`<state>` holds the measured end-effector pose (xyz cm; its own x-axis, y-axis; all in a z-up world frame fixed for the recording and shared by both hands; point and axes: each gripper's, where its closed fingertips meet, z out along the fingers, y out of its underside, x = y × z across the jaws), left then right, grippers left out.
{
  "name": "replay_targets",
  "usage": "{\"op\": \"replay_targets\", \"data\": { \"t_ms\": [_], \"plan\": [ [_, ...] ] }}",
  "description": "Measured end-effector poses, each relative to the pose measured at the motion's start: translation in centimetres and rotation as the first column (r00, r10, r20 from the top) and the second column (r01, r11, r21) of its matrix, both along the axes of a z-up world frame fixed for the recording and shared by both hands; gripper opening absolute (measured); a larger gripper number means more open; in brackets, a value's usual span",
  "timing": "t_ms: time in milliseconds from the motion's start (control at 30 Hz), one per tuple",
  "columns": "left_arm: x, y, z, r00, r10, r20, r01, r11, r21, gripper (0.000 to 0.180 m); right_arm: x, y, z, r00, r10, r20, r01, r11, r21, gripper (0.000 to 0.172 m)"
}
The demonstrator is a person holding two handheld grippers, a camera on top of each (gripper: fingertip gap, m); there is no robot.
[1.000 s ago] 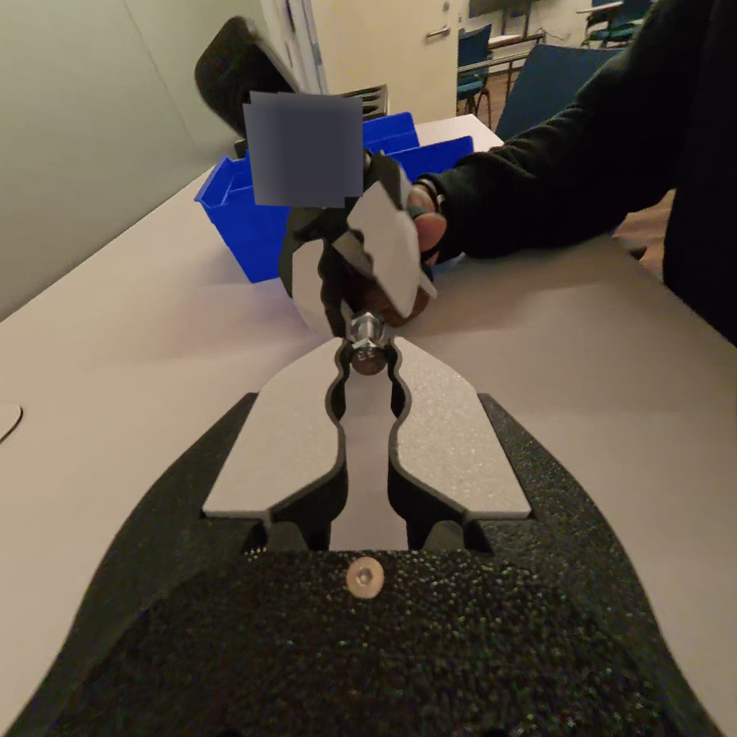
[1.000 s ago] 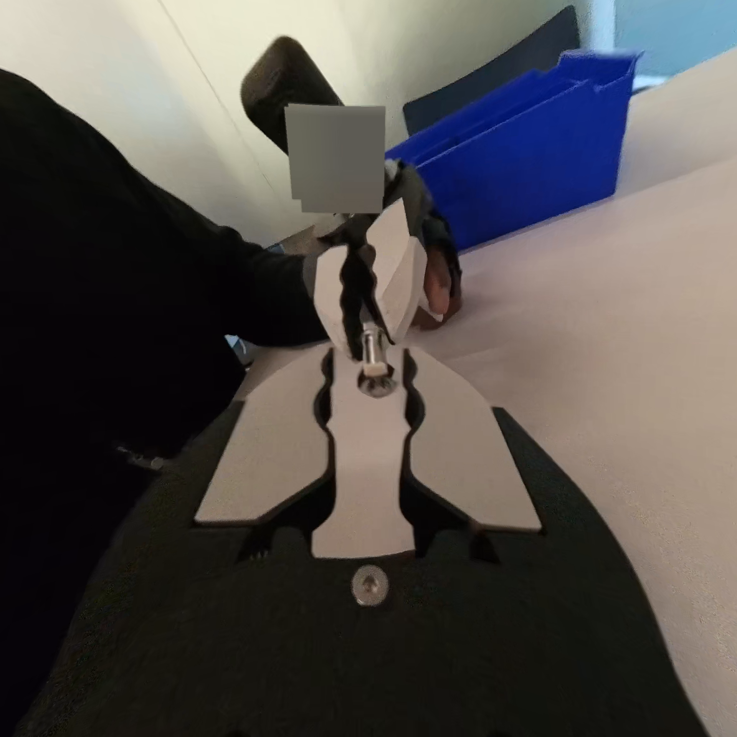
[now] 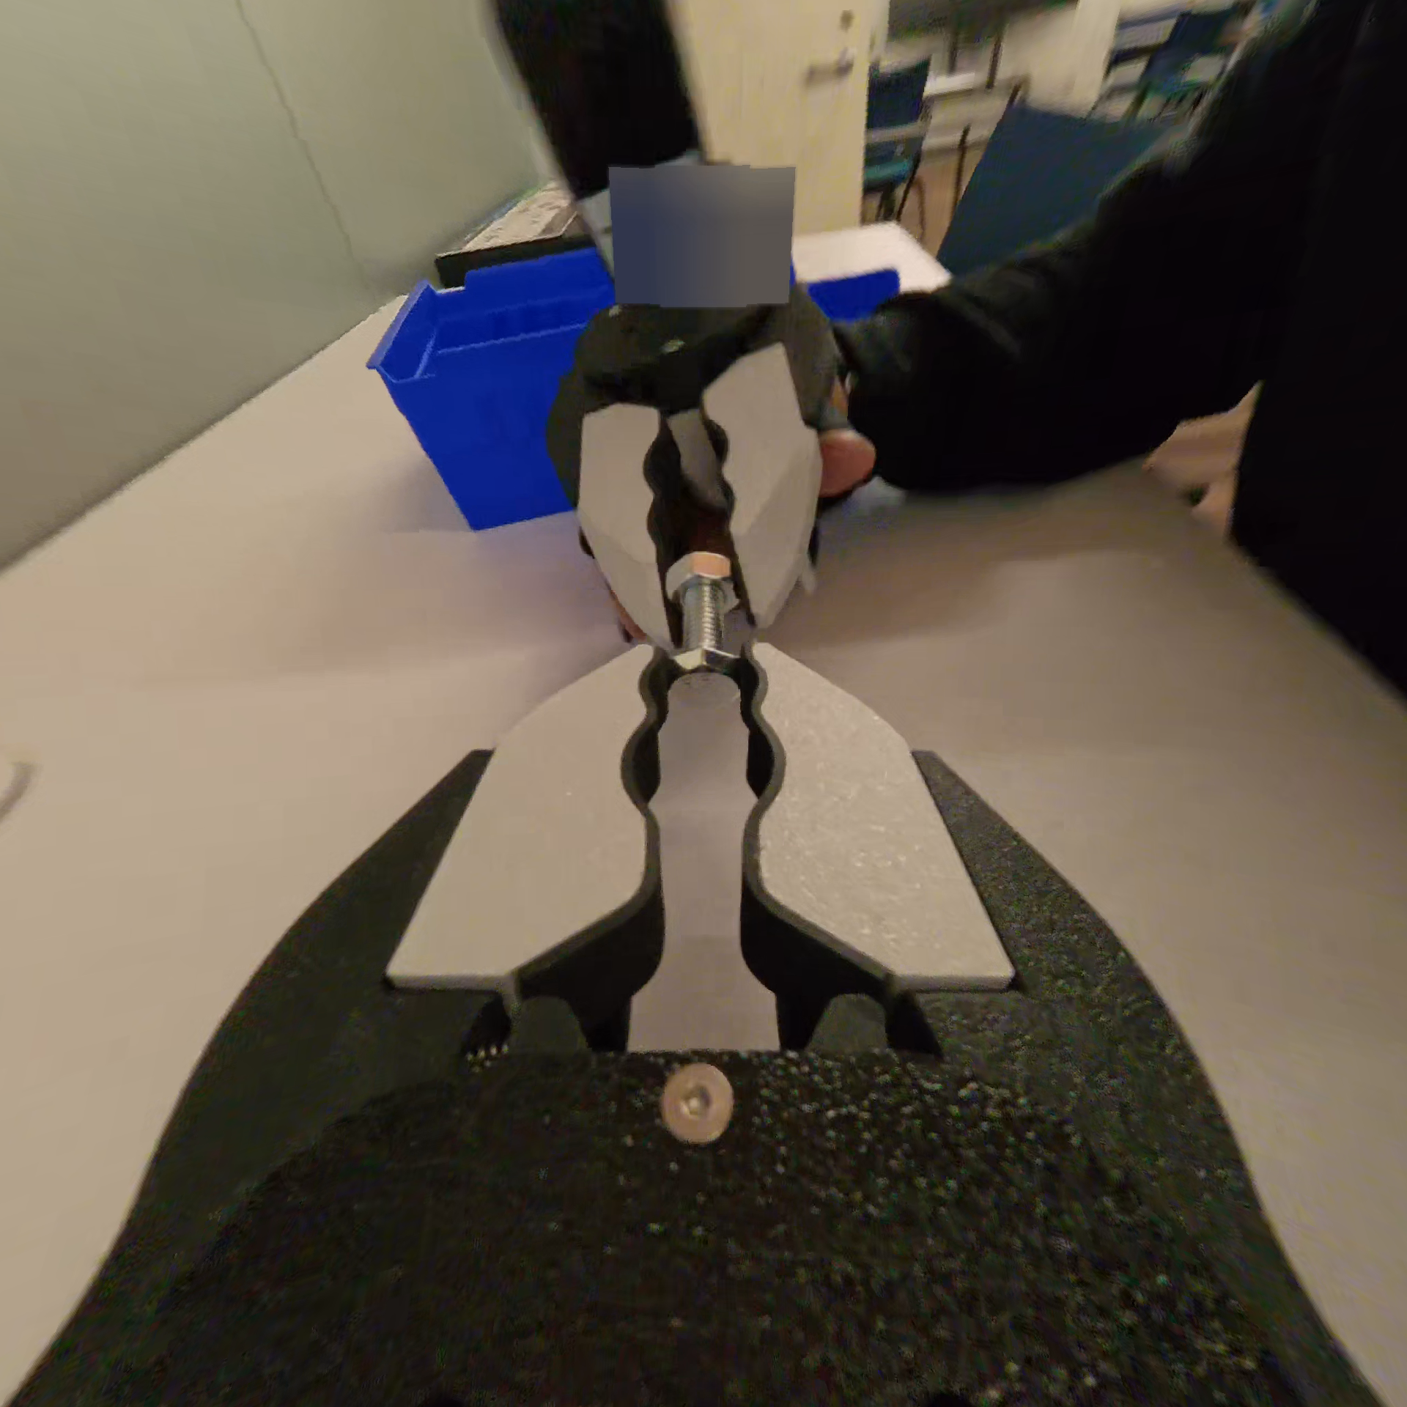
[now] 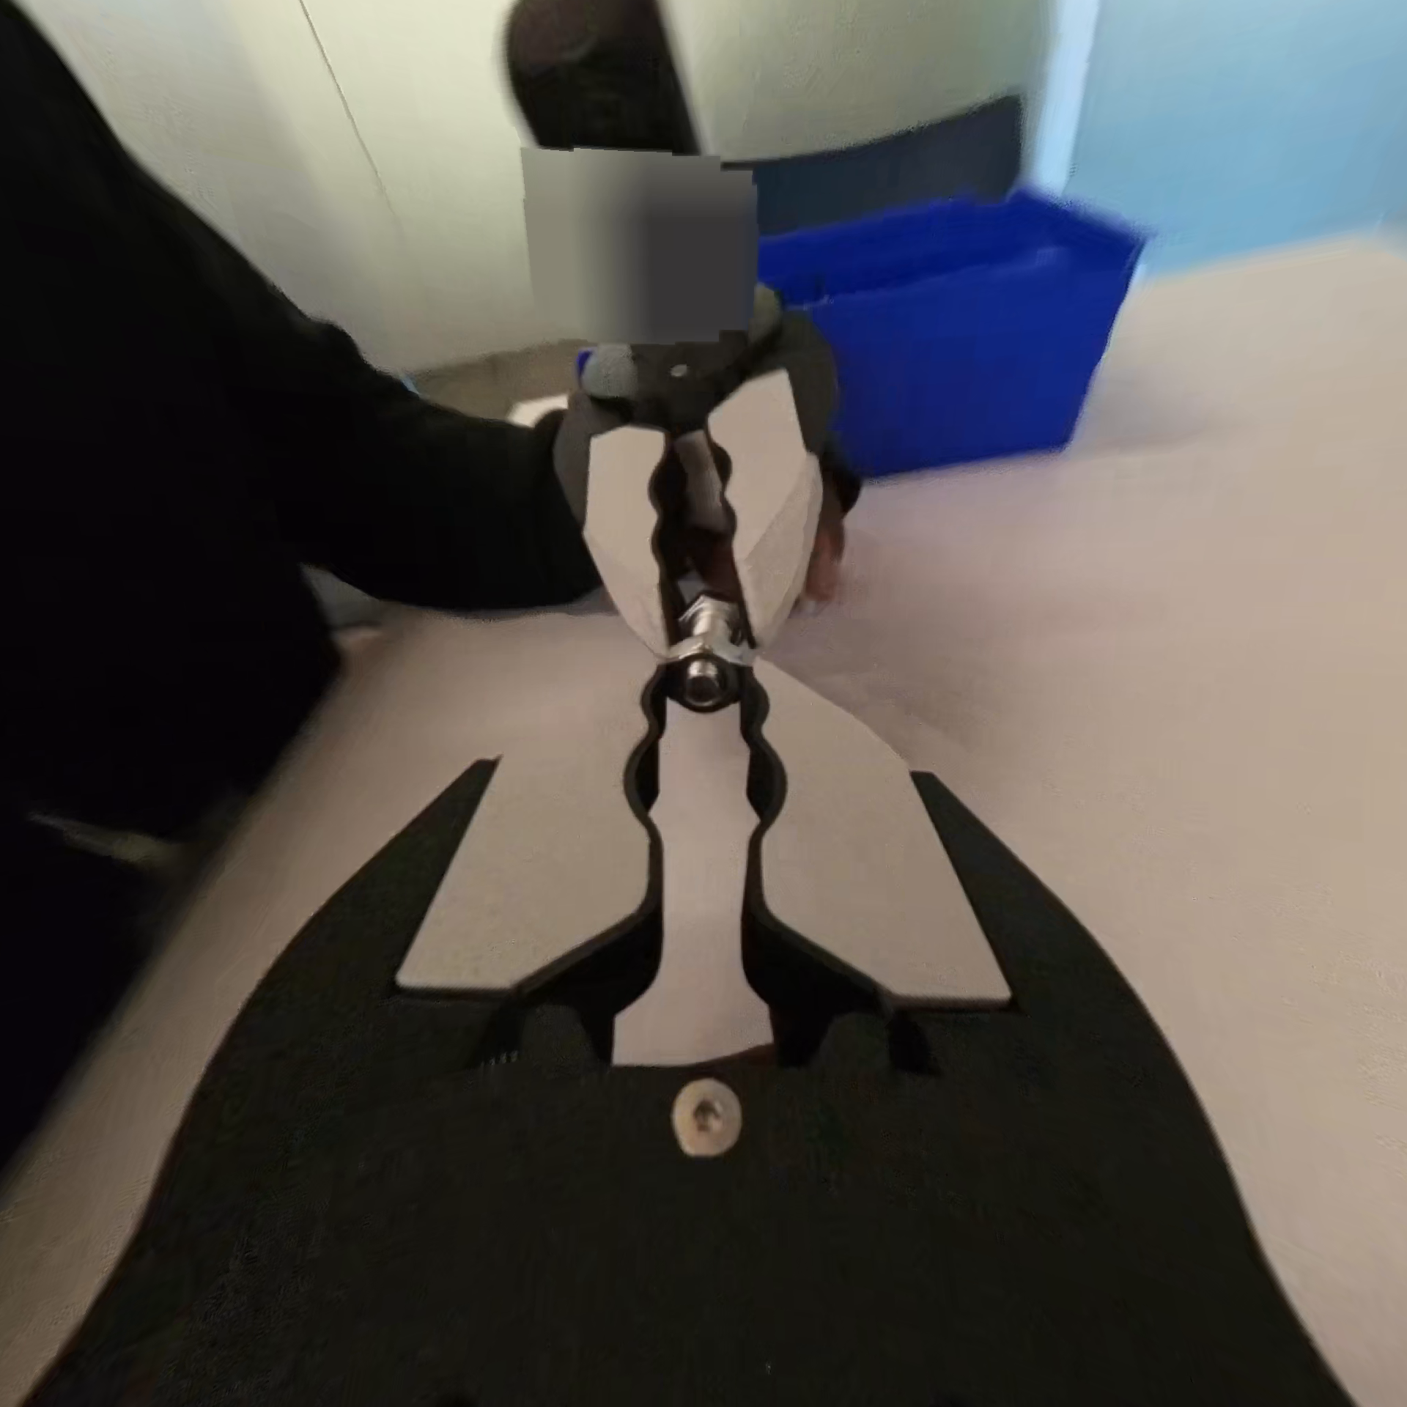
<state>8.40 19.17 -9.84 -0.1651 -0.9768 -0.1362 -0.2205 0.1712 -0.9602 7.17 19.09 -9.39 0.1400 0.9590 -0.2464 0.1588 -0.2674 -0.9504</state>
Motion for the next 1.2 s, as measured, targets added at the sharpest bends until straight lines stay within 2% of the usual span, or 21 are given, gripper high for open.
{"op": "replay_targets", "data": {
  "t_ms": [67, 100, 167, 233, 300, 400, 467, 500, 567, 600, 633, 700, 767, 833, 900, 933, 967, 1033, 1100, 1200],
  "plan": [
    [0.1, 0.3, 0.1, 0.999, 0.036, 0.002, -0.036, 0.995, 0.089, 0.017, 0.1, 0.3, -0.1, 0.998, 0.016, -0.059, -0.026, 0.982, -0.185, 0.018],
    [0.2, 0.5, 0.2, 0.998, 0.055, 0.013, -0.056, 0.994, 0.095, 0.017, 0.2, 0.7, 0.1, 0.996, -0.003, -0.092, -0.017, 0.977, -0.212, 0.022],
    [0.2, 0.9, 0.6, 0.996, 0.077, 0.034, -0.079, 0.995, 0.062, 0.017, 0.6, 1.6, 0.1, 0.994, -0.056, -0.09, 0.041, 0.985, -0.165, 0.038],
    [0.0, 1.4, 0.8, 0.994, 0.1, 0.039, -0.1, 0.995, 0.024, 0.017, 1.1, 2.4, -0.2, 0.993, -0.11, -0.03, 0.11, 0.994, 0.0, 0.051],
    [-0.1, 1.7, 0.9, 0.993, 0.109, 0.04, -0.108, 0.994, -0.035, 0.017, 1.5, 2.9, -0.2, 0.983, -0.181, 0.026, 0.17, 0.954, 0.249, 0.056],
    [-0.1, 1.6, 1.0, 0.995, 0.094, 0.032, -0.088, 0.985, -0.148, 0.017, 1.4, 2.4, 0.3, 0.966, -0.249, 0.073, 0.159, 0.792, 0.59, 0.052],
    [-0.1, 1.5, 1.0, 0.996, 0.08, 0.026, -0.073, 0.974, -0.213, 0.017, 1.0, 2.1, 0.3, 0.957, -0.275, 0.091, 0.137, 0.708, 0.693, 0.048],
    [-0.1, 1.4, 0.9, 0.997, 0.067, 0.024, -0.059, 0.968, -0.242, 0.017, 0.9, 2.0, 0.4, 0.955, -0.282, 0.093, 0.134, 0.69, 0.712, 0.048],
    [-0.1, 1.2, 0.9, 0.998, 0.05, 0.027, -0.041, 0.959, -0.28, 0.017, 0.5, 1.7, 0.4, 0.959, -0.269, 0.088, 0.125, 0.681, 0.722, 0.04],
    [0.0, 1.1, 0.7, 0.999, 0.044, 0.02, -0.036, 0.958, -0.285, 0.017, 0.4, 1.6, 0.5, 0.961, -0.263, 0.083, 0.126, 0.687, 0.716, 0.03],
    [0.0, 1.0, 0.5, 0.999, 0.039, 0.008, -0.035, 0.961, -0.275, 0.017, 0.3, 1.6, 0.4, 0.961, -0.263, 0.088, 0.127, 0.7, 0.703, 0.019],
    [0.0, 1.1, 0.0, 0.998, 0.053, -0.018, -0.056, 0.977, -0.208, 0.017, 0.3, 1.6, -0.1, 0.963, -0.241, 0.121, 0.112, 0.767, 0.632, 0.018],
    [0.0, 1.0, -0.4, 0.997, 0.06, -0.046, -0.065, 0.993, -0.096, 0.017, 0.3, 1.5, -0.4, 0.976, -0.178, 0.124, 0.102, 0.882, 0.46, 0.018],
    [0.1, 0.7, -0.5, 0.997, 0.059, -0.057, -0.057, 0.997, 0.049, 0.017, 0.3, 1.0, -0.5, 0.992, -0.088, 0.087, 0.069, 0.978, 0.196, 0.018],
    [0.1, 0.4, -0.3, 0.997, 0.067, -0.042, -0.058, 0.982, 0.182, 0.017, 0.4, 0.7, -0.1, 1.0, -0.031, -0.004, 0.03, 0.997, -0.066, 0.018],
    [0.2, 0.2, -0.1, 0.997, 0.065, -0.031, -0.058, 0.979, 0.196, 0.017, 0.5, 0.6, 0.1, 0.999, -0.013, -0.049, 0.004, 0.985, -0.172, 0.018],
    [0.3, 0.2, 0.3, 0.997, 0.073, -0.011, -0.07, 0.982, 0.178, 0.017, 0.6, 0.7, 0.7, 0.995, -0.013, -0.099, -0.008, 0.978, -0.21, 0.018],
    [0.3, 0.4, 1.0, 0.997, 0.074, 0.022, -0.076, 0.993, 0.089, 0.017, 1.0, 1.0, 1.8, 0.986, -0.036, -0.162, 0.013, 0.99, -0.141, 0.024],
    [0.0, 0.8, 1.7, 0.995, 0.081, 0.059, -0.081, 0.997, -0.004, 0.017, 1.2, 1.2, 2.0, 0.989, -0.071, -0.13, 0.074, 0.997, 0.015, 0.036],
    [-0.4, 1.2, 2.7, 0.99, 0.079, 0.115, -0.061, 0.986, -0.154, 0.017, 1.2, 1.6, 2.2, 0.986, -0.149, -0.07, 0.163, 0.941, 0.296, 0.044]
  ]
}}
